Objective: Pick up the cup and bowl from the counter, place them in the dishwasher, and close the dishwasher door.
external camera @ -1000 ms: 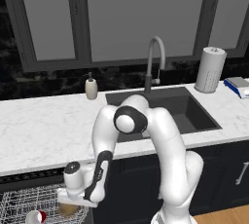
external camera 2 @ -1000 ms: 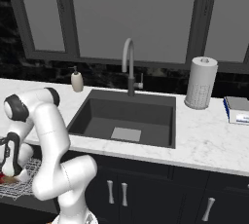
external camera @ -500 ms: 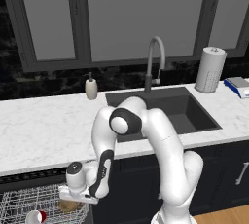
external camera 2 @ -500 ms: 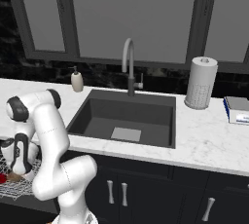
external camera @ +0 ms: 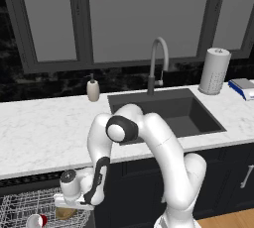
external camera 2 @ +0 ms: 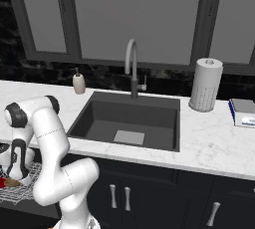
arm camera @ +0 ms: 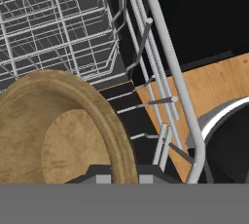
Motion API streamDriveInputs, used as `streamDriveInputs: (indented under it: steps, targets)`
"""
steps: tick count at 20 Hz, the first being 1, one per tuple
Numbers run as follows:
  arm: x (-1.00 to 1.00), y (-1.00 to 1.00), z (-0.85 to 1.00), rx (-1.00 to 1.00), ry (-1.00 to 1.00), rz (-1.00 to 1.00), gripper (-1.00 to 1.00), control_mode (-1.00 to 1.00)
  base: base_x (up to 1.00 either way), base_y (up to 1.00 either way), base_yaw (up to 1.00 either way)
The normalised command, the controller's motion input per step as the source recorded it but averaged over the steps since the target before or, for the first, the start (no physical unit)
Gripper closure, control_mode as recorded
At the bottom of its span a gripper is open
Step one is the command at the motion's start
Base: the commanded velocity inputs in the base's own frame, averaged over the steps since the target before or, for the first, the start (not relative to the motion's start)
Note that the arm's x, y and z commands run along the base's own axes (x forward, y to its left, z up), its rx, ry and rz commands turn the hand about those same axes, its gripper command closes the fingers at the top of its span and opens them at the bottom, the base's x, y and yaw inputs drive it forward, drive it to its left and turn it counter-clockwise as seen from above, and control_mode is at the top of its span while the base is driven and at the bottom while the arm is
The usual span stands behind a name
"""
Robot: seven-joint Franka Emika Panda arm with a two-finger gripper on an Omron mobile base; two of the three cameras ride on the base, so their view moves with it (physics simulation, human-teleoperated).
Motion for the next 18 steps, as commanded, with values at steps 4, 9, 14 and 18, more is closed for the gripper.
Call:
streamDriveInputs:
  steps: [4, 9, 14, 18]
  targets:
    - [0.00, 0.14, -0.46, -0.01, -0.01, 0.00, 1.00, -1.00, 0.00, 0.00, 0.00]
    - [0.00, 0.00, -0.14, 0.00, 0.00, 0.00, 1.00, -1.00, 0.00, 0.00, 0.00]
    - [0.00, 0.00, -0.01, 0.00, 0.00, 0.00, -1.00, -1.00, 0.00, 0.00, 0.00]
    - [0.00, 0.00, 0.00, 0.00, 0.00, 0.00, -1.00, -1.00, 0.00, 0.00, 0.00]
